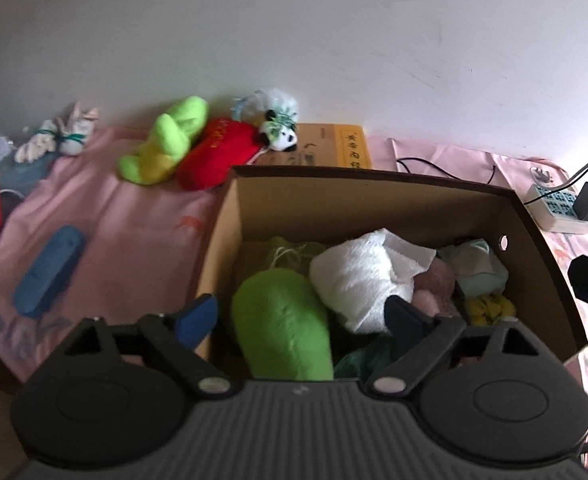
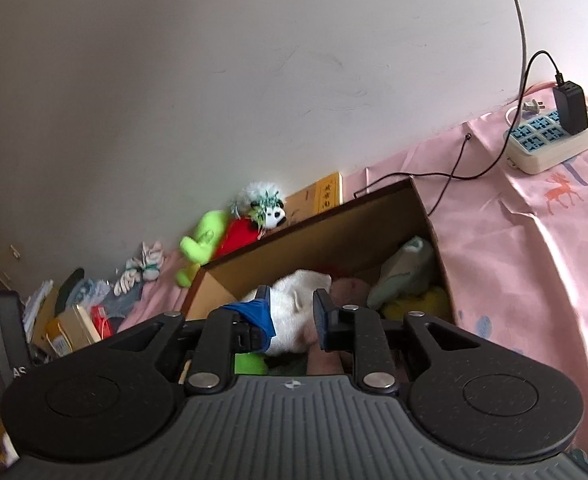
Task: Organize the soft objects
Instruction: 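Withdraw both tools from the box toward the lime yarn and grey slipper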
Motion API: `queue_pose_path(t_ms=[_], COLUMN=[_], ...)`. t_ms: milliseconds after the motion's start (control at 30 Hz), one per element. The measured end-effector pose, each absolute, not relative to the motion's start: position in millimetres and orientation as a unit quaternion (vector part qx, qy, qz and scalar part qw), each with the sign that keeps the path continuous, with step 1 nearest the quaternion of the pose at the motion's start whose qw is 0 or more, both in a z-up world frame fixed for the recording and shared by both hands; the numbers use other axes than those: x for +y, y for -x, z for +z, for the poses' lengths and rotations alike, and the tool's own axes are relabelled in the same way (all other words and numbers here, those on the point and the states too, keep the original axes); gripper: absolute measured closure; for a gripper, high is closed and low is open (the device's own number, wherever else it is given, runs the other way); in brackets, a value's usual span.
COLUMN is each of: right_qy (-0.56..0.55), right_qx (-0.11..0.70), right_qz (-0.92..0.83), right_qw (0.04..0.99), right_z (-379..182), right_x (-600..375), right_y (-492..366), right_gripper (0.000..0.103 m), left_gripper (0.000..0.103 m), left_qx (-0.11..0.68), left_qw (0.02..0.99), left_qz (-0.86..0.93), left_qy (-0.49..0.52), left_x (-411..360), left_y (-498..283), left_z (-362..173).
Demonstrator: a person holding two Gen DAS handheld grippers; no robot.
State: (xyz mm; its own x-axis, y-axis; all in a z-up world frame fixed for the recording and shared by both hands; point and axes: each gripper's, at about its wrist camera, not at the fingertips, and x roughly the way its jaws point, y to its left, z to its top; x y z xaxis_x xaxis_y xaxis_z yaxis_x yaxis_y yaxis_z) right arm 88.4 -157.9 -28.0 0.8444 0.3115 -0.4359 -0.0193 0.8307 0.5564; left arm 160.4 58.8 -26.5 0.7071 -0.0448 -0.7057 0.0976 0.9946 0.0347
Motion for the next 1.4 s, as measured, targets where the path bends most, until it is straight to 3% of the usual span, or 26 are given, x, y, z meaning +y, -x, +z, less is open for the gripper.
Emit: queue_pose_path(t_ms=[300,800,1133,1400], right_qy=[-0.248,-0.231,-0.164,-0.16], right_qx=[0.268,0.259,0.257,0.305], right_qz=[0.121,0.192,0.234,0.247], right_qw=[0.923,0.918,0.923,0.906], right_z=[-24,-28,-44,-70], right_x=[-167,-177,-171,-172], right_y=[-54,-6,32,48], right_gripper=[0.098,0.097,0.095,0.094], left_gripper=[0.009,0.009,0.009,0.008], left_qx=[0.36,0.366,0.392,0.415], left_qw=[0.927,0.924,0.917,0.908], left_qz=[0.006,0.04,0.061,0.052], left_qy=[-0.1,-0.102,-0.049,-0.021], left_x=[34,24,63,81], left_y=[-109,-50,-25,-7], left_z=[-18,-18,-31,-47])
